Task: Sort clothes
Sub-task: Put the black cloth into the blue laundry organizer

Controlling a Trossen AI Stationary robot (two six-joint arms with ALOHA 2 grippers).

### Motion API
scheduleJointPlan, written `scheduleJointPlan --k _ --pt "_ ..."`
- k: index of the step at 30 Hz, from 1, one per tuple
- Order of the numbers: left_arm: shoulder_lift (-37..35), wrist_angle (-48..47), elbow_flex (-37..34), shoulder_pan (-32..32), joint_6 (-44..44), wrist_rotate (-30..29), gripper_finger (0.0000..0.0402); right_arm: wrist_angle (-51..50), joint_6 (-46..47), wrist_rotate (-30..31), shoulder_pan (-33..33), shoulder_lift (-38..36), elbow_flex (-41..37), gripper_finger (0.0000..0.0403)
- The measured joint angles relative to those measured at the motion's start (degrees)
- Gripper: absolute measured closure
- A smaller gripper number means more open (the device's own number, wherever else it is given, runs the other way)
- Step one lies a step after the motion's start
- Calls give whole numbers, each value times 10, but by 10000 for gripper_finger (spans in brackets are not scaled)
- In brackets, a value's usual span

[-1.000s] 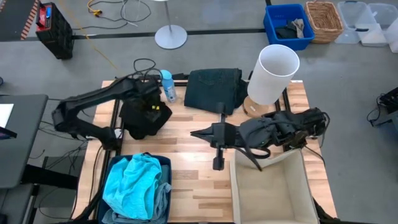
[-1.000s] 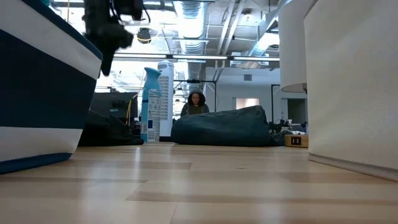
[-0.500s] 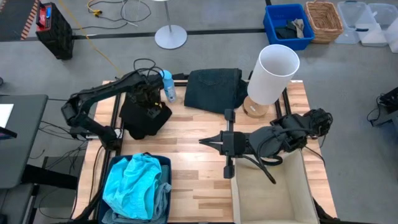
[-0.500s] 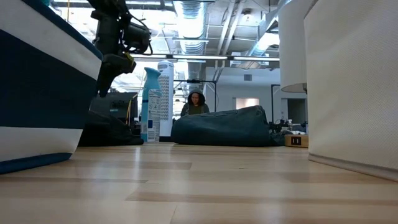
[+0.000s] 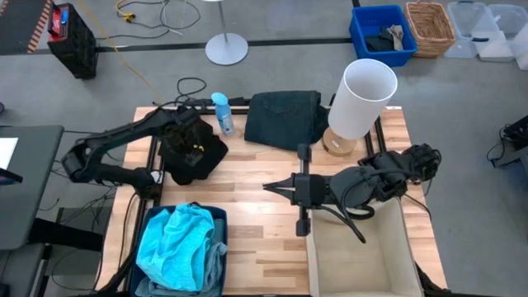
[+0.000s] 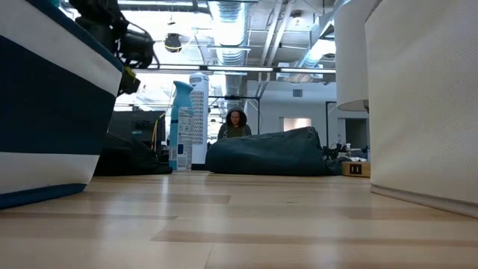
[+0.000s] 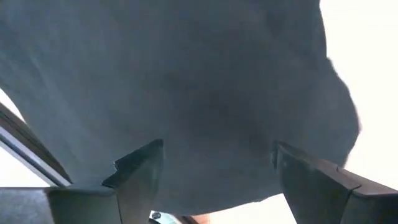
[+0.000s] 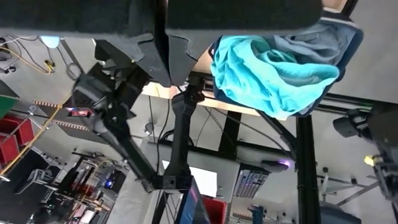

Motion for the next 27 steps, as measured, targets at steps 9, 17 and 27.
scheduleJointPlan --k 9,17,27 --pt "1 83 -83 33 -13 28 111 30 10 0 -23 0 0 403" --pt "8 153 -136 33 -34 53 123 32 28 0 -33 0 0 403" --pt "11 156 -152 32 -46 82 320 34 31 0 -45 0 0 403"
